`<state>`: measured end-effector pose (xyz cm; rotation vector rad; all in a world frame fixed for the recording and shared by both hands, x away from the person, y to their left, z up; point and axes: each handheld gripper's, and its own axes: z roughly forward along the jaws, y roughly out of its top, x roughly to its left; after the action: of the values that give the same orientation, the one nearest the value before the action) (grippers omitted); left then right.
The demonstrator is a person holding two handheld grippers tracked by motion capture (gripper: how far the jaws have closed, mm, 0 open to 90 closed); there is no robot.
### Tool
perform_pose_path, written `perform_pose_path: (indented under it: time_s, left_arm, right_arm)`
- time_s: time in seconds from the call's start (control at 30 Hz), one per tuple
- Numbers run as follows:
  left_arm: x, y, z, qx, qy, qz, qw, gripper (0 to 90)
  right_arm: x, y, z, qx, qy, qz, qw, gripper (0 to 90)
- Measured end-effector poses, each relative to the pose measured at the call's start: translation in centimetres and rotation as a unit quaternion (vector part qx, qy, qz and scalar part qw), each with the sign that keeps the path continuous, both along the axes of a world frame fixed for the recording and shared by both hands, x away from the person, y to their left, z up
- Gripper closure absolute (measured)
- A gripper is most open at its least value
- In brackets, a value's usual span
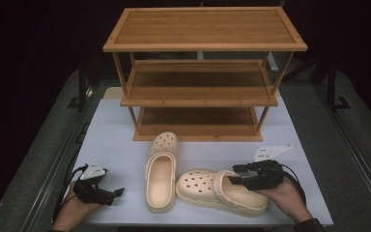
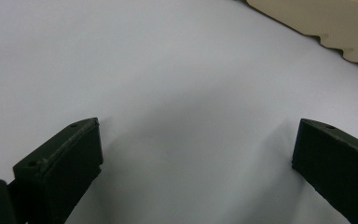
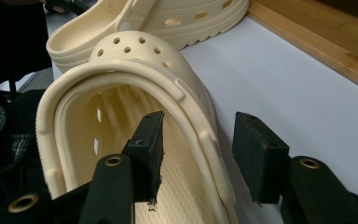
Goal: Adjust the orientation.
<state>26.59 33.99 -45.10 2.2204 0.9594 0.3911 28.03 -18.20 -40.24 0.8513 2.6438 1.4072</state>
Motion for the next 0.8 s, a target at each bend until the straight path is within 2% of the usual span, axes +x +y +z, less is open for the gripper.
perform_pose_path:
  time_s: [0.23, 0.4, 0.8]
  left_arm:
    - [0.0, 0.0, 0.0, -0.001, 0.001, 0.000, 1.0000, 1.2]
    - [0.0, 0.0, 0.0, -0.001, 0.001, 0.000, 1.0000, 1.2]
    - [0.0, 0.0, 0.0, -0.001, 0.002, -0.001, 1.0000, 1.2]
  right_arm:
    - [1.0, 1.8, -0.5, -0.012, 0.008, 0.021, 0.9997, 55.4]
    - [1.1, 2.1, -0.4, -0.013, 0.007, 0.027, 0.9995, 60.3]
    - [0.8, 2.1, -0.2, -0.027, -0.017, 0.032, 0.9990, 68.1]
